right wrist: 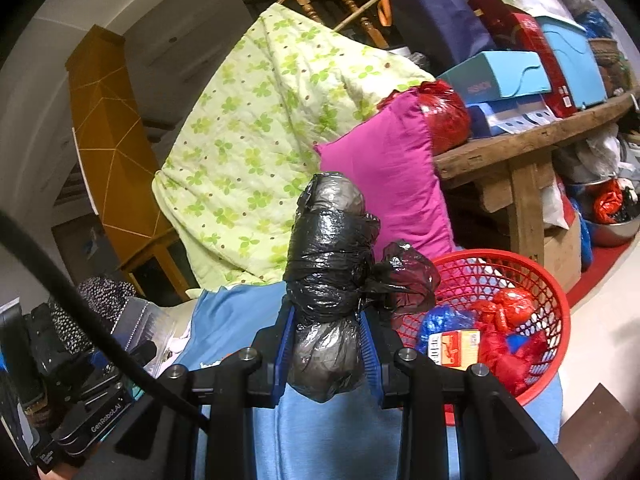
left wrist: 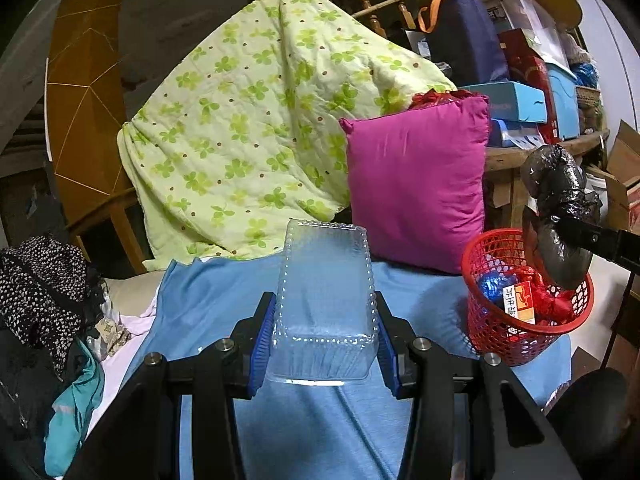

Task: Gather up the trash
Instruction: 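Carry the clear tray and black bundle over the red basket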

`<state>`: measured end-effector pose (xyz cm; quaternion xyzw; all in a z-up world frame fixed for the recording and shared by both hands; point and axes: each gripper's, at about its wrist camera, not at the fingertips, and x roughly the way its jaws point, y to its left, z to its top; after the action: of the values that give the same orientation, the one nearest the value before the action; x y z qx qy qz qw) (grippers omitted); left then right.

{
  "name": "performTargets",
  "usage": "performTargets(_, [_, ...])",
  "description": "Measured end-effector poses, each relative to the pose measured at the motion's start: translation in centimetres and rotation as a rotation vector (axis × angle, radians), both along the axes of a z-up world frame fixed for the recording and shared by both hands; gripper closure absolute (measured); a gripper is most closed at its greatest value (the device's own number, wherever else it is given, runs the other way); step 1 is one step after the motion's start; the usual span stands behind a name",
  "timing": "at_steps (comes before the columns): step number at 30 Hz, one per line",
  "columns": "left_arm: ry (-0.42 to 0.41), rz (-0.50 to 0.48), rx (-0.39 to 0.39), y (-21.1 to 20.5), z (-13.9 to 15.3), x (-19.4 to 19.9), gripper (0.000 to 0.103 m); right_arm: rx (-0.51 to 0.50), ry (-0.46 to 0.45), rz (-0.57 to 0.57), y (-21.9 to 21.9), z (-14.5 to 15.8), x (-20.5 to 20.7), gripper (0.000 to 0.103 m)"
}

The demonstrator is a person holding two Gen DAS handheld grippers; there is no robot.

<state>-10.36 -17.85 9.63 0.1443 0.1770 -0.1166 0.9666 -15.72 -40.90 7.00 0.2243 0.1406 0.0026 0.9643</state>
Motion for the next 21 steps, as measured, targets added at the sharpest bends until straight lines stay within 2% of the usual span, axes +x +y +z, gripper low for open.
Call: performTargets(21, [0.031,-0.074,0.036,-5.0,-1.0,0.5,0.055,0.061,0.017,-0.097,-5.3,-1.7,-1.7,0.07])
